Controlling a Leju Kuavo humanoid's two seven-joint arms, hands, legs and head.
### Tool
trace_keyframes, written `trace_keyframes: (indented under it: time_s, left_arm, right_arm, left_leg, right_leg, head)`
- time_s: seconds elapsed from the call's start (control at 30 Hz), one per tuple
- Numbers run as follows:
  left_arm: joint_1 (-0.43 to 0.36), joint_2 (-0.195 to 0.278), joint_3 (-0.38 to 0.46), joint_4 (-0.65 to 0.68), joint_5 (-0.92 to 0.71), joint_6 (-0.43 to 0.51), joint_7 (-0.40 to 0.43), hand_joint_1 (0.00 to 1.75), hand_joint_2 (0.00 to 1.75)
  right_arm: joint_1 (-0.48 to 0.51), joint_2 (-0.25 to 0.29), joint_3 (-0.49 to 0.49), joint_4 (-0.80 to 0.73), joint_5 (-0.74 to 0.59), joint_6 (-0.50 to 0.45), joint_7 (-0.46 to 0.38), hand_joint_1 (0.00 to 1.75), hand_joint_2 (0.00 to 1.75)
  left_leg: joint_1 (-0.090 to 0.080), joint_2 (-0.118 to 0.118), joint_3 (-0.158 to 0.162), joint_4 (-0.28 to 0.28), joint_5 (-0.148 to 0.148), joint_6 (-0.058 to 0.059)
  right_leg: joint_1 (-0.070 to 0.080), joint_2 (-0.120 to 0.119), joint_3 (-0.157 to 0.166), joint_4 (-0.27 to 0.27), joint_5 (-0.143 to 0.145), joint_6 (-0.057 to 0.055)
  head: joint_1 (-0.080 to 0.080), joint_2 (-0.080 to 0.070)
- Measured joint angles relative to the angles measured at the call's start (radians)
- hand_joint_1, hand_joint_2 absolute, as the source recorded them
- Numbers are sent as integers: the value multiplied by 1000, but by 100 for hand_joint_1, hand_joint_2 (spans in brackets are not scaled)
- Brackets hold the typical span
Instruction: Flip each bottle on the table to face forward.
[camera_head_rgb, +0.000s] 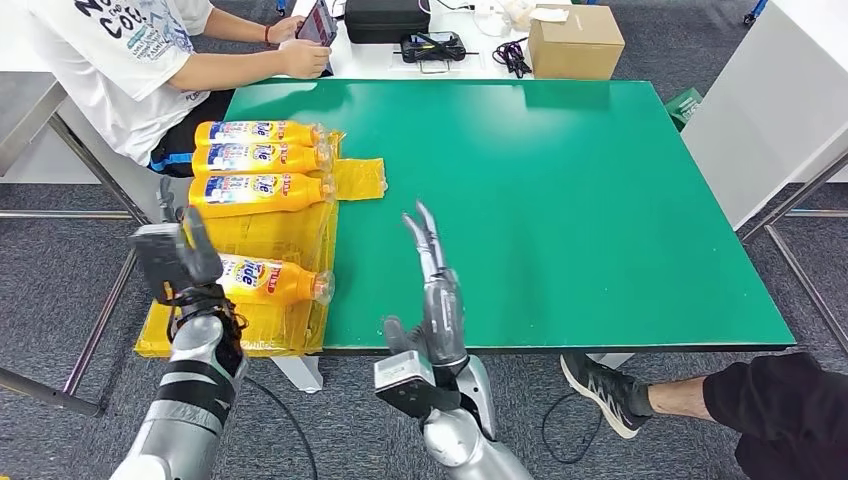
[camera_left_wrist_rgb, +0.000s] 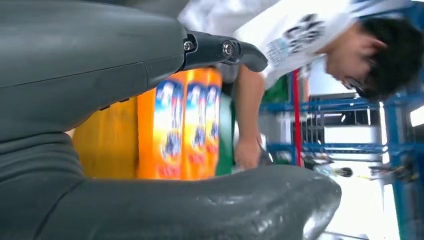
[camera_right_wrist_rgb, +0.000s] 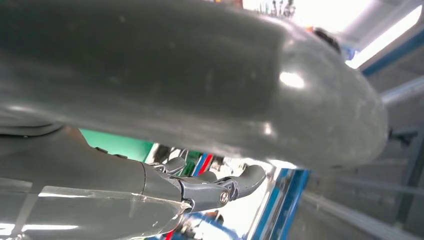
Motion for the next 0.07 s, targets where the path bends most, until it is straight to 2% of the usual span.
trace_keyframes:
  time_s: [0.07]
  left_arm:
    - [28, -13, 11, -52, 86, -55, 19, 0, 0]
  right_arm:
    - [19, 0, -14, -17, -10, -25, -13, 0, 0]
  left_leg:
    - [0, 0, 0, 0, 0, 0]
  right_leg:
    - [0, 0, 0, 0, 0, 0]
  head:
    - [0, 0]
